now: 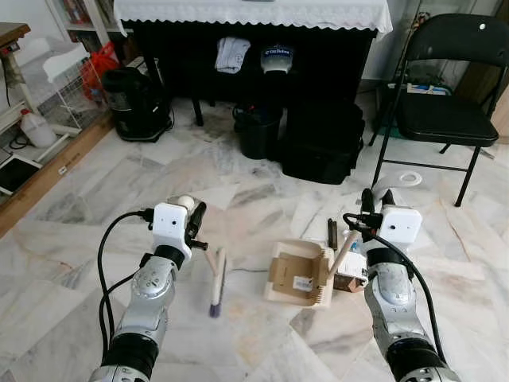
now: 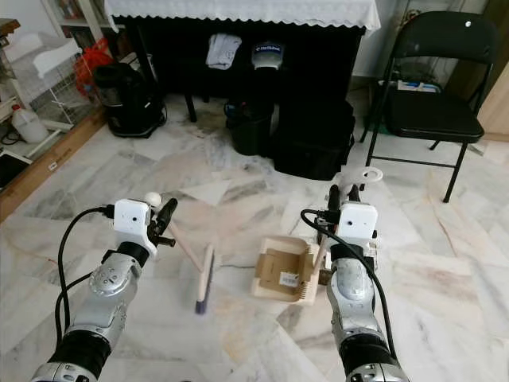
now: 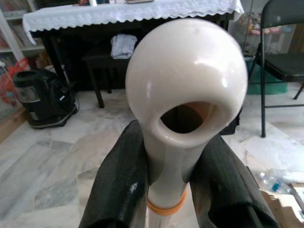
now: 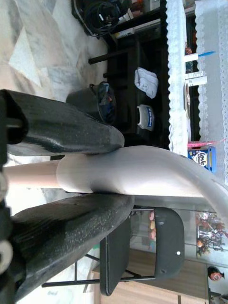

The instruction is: Sweep floor

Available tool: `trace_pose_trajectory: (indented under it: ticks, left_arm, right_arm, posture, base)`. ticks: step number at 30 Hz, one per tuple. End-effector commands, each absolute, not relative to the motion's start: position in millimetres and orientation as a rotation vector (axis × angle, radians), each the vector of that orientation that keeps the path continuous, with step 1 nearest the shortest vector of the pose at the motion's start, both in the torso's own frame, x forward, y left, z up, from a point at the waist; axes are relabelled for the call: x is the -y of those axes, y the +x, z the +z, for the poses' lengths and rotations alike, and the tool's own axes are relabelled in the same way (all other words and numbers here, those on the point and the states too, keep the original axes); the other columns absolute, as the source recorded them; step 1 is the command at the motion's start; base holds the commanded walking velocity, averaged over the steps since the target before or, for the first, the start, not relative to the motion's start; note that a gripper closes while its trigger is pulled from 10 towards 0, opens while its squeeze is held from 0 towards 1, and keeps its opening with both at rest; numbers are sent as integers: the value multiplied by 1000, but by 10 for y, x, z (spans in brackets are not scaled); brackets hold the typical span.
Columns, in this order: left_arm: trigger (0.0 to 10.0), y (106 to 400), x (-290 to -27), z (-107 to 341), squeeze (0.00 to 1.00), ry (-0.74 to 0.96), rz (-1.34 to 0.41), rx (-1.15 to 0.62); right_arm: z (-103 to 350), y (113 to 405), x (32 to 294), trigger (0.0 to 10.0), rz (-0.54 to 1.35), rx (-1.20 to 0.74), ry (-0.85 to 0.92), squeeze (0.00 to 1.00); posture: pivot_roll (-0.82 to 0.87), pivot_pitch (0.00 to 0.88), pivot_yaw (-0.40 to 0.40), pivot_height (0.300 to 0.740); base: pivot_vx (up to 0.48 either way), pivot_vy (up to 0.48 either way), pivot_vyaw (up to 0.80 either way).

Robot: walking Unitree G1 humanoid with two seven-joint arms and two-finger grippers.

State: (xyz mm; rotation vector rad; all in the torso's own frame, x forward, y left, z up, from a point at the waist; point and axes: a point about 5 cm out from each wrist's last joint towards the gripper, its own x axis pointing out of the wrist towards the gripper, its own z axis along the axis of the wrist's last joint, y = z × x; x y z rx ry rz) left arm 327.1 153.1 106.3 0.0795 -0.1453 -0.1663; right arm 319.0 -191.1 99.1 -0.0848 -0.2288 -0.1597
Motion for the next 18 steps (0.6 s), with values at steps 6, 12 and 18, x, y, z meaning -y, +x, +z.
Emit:
trace_pose_trajectory:
  ticks: [6,12,18]
  left_arm:
    - [10000,3312,-1533,1176,0,92,-163,212]
    - [10000,3304,-1546,1176,0,98,-166,216]
    - [10000,3289,-1553,1170,0,101,-168,214]
  right_arm:
    - [1063,3176,1930,10000,-181,259,-68,0]
    - [935,3122,1899,10000,-179,214,-60,0]
    - [938,3105,1905,10000,-180,214,-59,0]
  posture:
    - [-21,0,55,740]
    - [-14,21,62,740]
    - [-14,34,63,740]
  base:
    - [0,0,0]
    - [0,0,0]
    - [0,0,0]
